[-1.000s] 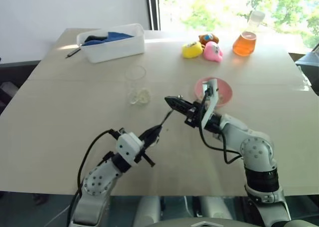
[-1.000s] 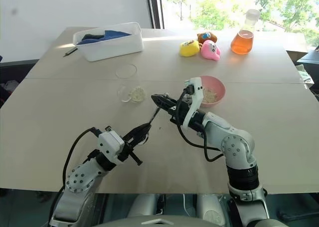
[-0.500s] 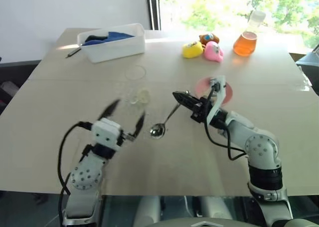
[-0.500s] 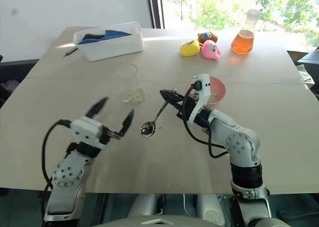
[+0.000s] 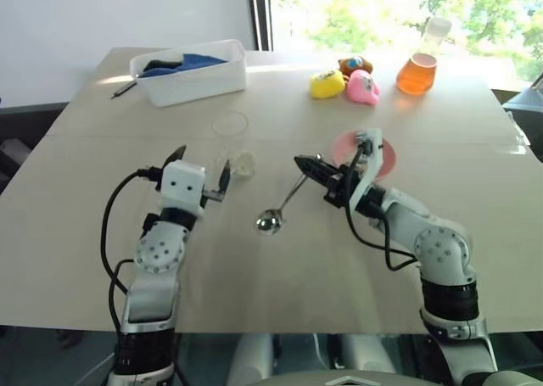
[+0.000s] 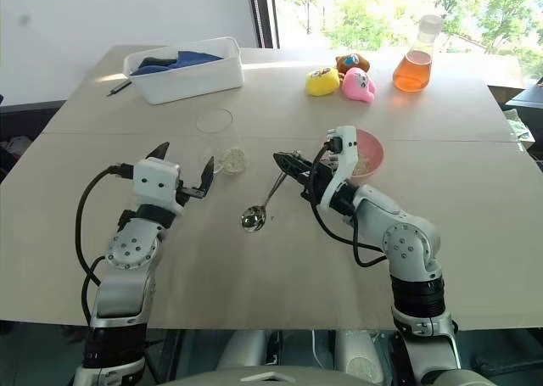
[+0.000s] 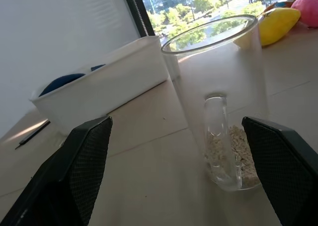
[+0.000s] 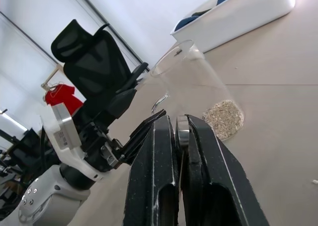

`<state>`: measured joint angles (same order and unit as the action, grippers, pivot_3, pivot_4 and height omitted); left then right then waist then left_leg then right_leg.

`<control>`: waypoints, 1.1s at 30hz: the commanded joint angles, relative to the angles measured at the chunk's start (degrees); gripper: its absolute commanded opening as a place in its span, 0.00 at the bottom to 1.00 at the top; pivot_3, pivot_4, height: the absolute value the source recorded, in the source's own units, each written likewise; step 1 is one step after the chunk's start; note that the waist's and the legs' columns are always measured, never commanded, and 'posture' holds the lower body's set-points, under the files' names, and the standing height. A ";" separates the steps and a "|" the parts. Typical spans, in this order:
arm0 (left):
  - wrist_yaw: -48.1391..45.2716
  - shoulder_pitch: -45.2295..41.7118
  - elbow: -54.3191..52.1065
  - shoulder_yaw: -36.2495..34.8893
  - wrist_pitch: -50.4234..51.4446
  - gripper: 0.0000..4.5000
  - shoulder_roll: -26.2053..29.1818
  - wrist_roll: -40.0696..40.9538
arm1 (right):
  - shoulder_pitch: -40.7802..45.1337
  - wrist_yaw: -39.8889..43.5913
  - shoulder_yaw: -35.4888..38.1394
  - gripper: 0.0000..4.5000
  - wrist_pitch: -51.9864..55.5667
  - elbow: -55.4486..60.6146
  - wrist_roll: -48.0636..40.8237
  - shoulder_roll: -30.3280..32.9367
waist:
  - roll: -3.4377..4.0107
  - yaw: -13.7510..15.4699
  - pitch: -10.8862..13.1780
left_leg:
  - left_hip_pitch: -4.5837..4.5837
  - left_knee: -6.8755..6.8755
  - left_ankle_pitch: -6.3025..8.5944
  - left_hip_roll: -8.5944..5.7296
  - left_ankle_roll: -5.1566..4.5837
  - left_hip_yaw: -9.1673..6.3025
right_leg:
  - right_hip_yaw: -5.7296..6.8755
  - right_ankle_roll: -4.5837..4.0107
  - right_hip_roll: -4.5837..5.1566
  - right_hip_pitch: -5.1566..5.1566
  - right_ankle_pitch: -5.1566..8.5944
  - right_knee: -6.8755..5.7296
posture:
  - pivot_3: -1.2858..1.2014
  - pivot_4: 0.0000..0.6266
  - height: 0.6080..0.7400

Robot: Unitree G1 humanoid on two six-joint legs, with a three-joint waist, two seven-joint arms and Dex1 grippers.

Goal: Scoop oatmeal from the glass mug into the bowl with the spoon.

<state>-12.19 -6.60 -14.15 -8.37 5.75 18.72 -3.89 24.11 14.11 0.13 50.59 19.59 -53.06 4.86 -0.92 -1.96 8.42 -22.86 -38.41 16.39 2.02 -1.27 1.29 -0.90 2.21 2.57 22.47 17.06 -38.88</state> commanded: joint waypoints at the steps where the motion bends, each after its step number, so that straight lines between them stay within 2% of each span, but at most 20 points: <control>1: 0.60 -1.29 0.81 0.03 -1.16 0.98 1.91 -1.88 | 0.92 0.37 0.10 0.00 -1.48 1.53 -0.06 -0.57 | 0.00 -0.04 0.00 | 0.00 0.00 0.00 0.00 0.00 0.00 | -0.01 0.00 0.01 0.00 0.00 0.00 | 0.52 0.24 1.00; 9: 3.35 -3.51 6.36 -2.27 -3.35 0.98 6.48 -4.50 | 0.57 0.64 -0.26 0.00 -2.20 1.48 1.46 -0.38 | 0.00 0.04 0.00 | -0.01 0.01 0.00 0.00 0.01 0.02 | 0.01 0.00 0.11 0.04 0.00 0.00 | 0.52 0.24 1.00; 15: 2.16 -7.33 11.00 0.18 -5.76 0.98 9.26 -6.06 | 0.50 1.33 -0.92 0.00 -2.52 1.23 2.33 -0.68 | 0.00 0.23 0.00 | -0.03 0.01 0.00 0.00 0.01 0.00 | 0.03 0.00 0.16 0.05 0.00 -0.01 | 0.52 0.24 1.00; 19: 1.47 -9.24 15.63 3.82 -9.79 0.98 12.19 -10.24 | 0.29 1.82 -1.31 0.00 -2.84 1.07 2.86 -0.71 | 0.00 0.24 0.00 | -0.03 0.01 -0.01 -0.02 0.02 0.05 | 0.05 0.00 0.13 0.07 0.00 0.00 | 0.52 0.24 1.00; 23: 2.26 -10.40 18.96 4.14 -11.68 0.98 11.75 -9.76 | -0.44 2.35 -1.92 0.00 -3.25 1.42 3.55 -0.52 | 0.00 0.22 0.00 | -0.04 0.01 -0.02 -0.02 0.03 0.09 | 0.04 0.00 0.13 0.11 0.00 0.00 | 0.52 0.24 1.00; 26: 1.65 -10.63 19.54 3.92 -12.04 0.79 11.06 -8.44 | -1.04 2.49 -2.04 0.00 -3.33 1.87 3.62 -0.45 | 0.00 0.23 0.00 | -0.06 0.01 -0.01 0.00 0.02 0.08 | 0.04 0.00 0.18 0.13 0.00 -0.01 | 0.52 0.24 1.00; 29: 1.95 -10.69 20.06 3.95 -12.19 0.50 10.79 -8.51 | -1.33 2.76 -2.22 0.00 -3.53 1.86 3.90 -0.40 | 0.00 0.22 0.00 | -0.06 0.01 -0.01 0.00 0.02 0.08 | 0.04 0.00 0.19 0.13 0.00 -0.02 | 0.52 0.24 1.00; 33: 2.13 -10.78 21.21 3.82 -12.08 0.50 10.14 -8.16 | -1.19 3.13 -2.46 0.00 -3.73 1.58 4.39 -0.42 | 0.00 0.21 0.00 | -0.06 0.01 -0.01 0.00 0.02 0.08 | 0.04 0.00 0.17 0.13 0.00 -0.02 | 0.52 0.24 1.00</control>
<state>-10.65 -16.85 7.17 -3.85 -5.53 29.02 -12.90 22.72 16.13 -2.21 48.35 19.35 -48.53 4.59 -0.92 -1.75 8.42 -22.92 -38.40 16.37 2.02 -1.24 1.37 -0.86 2.21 2.74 22.60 17.06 -38.91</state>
